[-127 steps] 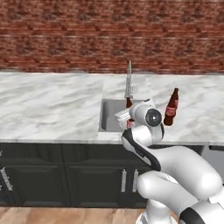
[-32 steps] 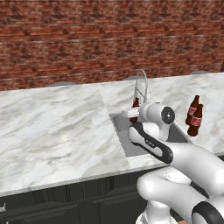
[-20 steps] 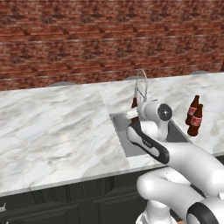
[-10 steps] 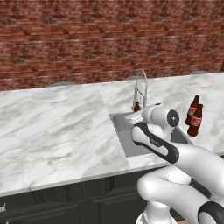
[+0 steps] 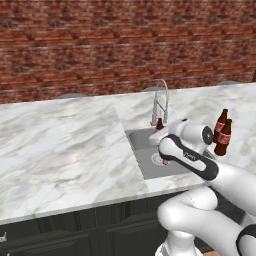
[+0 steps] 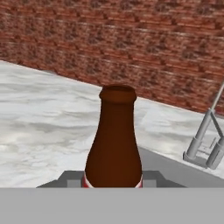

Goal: Place the large bottle from the dining counter next to the other large bottle outside the sink, and place the small bottle from the dining counter next to the other small bottle inside the sink.

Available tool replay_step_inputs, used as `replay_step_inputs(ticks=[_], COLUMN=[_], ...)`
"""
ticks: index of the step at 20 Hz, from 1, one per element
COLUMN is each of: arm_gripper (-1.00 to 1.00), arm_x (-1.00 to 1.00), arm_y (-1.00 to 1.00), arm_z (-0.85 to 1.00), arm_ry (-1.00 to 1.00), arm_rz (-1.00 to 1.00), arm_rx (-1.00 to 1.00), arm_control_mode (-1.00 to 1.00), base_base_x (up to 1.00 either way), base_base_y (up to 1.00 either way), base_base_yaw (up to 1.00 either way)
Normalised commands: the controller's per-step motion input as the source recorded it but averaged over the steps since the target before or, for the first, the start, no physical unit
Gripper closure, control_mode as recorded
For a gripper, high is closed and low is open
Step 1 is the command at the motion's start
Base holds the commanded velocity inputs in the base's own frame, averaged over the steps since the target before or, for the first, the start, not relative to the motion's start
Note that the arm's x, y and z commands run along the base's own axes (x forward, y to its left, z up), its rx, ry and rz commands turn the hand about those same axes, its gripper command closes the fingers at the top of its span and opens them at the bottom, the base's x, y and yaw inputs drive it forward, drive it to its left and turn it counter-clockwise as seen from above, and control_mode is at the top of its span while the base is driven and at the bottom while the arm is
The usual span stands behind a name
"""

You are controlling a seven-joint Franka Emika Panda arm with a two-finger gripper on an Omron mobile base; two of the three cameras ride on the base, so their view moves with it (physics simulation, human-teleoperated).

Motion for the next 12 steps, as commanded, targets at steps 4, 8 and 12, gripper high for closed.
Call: replay_step_inputs(ticks=[4, 8, 12], arm_gripper=[1.00, 1.00, 1.00], arm_x=[0.00, 0.00, 0.00], arm_y=[0.00, 0.00, 0.00], arm_z=[-0.49, -0.38, -0.37], arm_ry=[0.00, 0.00, 0.00], arm_rz=[0.10, 0.07, 0.07], arm_rx=[0.00, 0.00, 0.00], arm_control_mode=[-1.00, -1.00, -1.00], base_base_x=[0.00, 0.00, 0.00], base_base_y=[0.00, 0.00, 0.00], base_base_yaw=[0.00, 0.00, 0.00])
